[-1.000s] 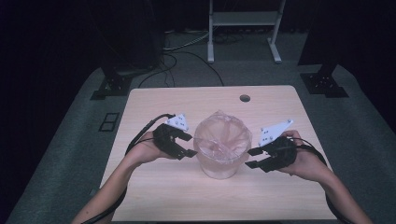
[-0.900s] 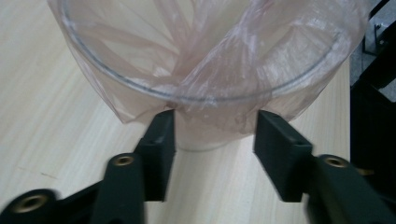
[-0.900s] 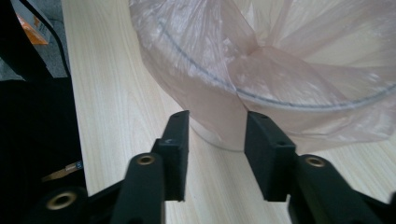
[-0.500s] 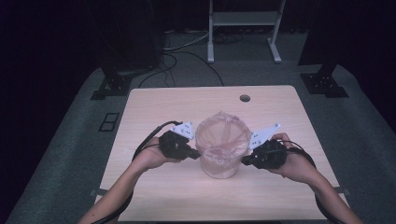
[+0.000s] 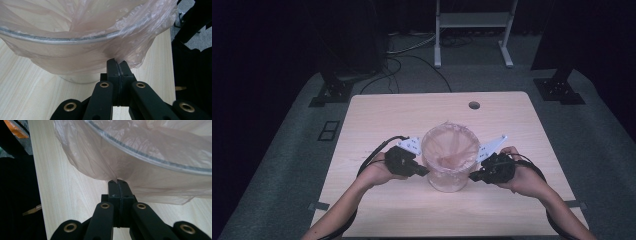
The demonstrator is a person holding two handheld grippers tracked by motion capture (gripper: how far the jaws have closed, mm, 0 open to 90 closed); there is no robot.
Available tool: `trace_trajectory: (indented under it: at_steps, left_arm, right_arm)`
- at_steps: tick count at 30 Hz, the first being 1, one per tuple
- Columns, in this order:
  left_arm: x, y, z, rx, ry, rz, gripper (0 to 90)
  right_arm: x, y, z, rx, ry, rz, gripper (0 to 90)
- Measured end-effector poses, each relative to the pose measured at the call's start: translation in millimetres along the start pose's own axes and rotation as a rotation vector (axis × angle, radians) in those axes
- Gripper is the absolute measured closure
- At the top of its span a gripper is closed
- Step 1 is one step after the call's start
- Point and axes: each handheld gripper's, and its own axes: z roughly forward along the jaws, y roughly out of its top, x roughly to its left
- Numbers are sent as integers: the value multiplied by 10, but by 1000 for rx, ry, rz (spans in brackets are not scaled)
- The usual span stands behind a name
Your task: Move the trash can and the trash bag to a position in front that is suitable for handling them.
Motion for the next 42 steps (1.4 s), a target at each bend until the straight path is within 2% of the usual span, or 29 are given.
trace_trajectory:
  at_steps: [2, 5, 8, 14, 15, 18, 22, 24, 29, 34, 37, 42]
  left_arm:
    - [-7, -5, 20, 10, -3, 2, 898]
    - [0, -40, 76, 52, 6, 5, 898]
    - [30, -119, 137, 69, 2, -20, 898]
    - [62, -215, 183, 62, -15, -59, 885]
    - [56, -216, 172, 61, -14, -62, 826]
    - [30, -218, 70, 35, -23, -78, 704]
    - [-1, -223, -69, 26, -4, -93, 585]
    - [-8, -229, -122, 19, 7, -92, 561]
    - [-10, -233, -199, 9, 22, -100, 477]
    - [6, -209, -240, -6, 36, -102, 431]
    - [16, -192, -259, -16, 39, -105, 406]
    - [39, -184, -276, -18, 39, -108, 373]
  right_arm:
    - [-1, 5, 22, 12, -1, -4, 900]
    - [-12, -4, 53, 39, -11, -4, 900]
    - [-48, -74, 119, 76, -12, 12, 900]
    - [-125, -192, 125, 60, 9, 64, 900]
    - [-125, -198, 114, 53, 18, 68, 900]
    - [-117, -225, 42, 49, 54, 87, 753]
    - [-80, -254, -127, 37, 58, 93, 730]
    - [-64, -241, -237, 18, 54, 84, 731]
    - [-39, -97, -484, -39, 56, 72, 783]
    - [-68, 212, -636, -70, 27, 39, 844]
    - [-117, 404, -572, -57, 27, 31, 845]
    - [-167, 649, -292, 6, 24, 14, 840]
